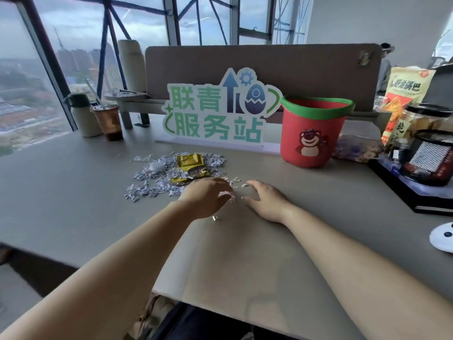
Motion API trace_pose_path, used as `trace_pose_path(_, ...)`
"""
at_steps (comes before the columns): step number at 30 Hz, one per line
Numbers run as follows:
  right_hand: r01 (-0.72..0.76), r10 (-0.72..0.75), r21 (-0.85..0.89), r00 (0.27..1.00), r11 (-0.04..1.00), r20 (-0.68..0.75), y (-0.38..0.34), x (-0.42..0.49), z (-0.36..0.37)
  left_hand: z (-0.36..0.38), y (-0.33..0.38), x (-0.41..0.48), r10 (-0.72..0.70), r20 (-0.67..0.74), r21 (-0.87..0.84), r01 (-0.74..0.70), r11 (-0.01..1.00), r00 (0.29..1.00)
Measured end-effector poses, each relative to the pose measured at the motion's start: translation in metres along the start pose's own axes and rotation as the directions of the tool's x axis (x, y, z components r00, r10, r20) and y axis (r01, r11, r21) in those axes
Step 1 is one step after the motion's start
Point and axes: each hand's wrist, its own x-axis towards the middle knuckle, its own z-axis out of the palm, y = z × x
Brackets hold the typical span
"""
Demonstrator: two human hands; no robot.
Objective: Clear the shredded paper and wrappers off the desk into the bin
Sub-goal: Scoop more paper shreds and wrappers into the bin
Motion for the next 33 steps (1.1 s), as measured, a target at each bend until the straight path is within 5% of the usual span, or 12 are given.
trace_pose_path(9, 0.073, -0.077, 0.059, 0.995, 0.996, 0.07, -0.038, 0.015, 0.022, -0.013, -0.044, -0.049, -0.226, -0.029, -0.014, 0.225, 0.974, 0.974)
trace_pose_path(16, 0.127, -0.123, -0.061, 0.99, 0.99, 0.062, -0.037, 0.044, 0.031, -0.006, -0.073, -0.054, -0.446, 0.034, -0.007, 0.446, 0.895, 0.894)
trace_pose_path(33, 0.144, -0.122, -0.201, 0.985, 0.969, 0.118, -0.035, 0.111, 0.035, 0.005, -0.098, 0.0, -0.4, -0.019, -0.012, 0.4, 0.917, 0.916)
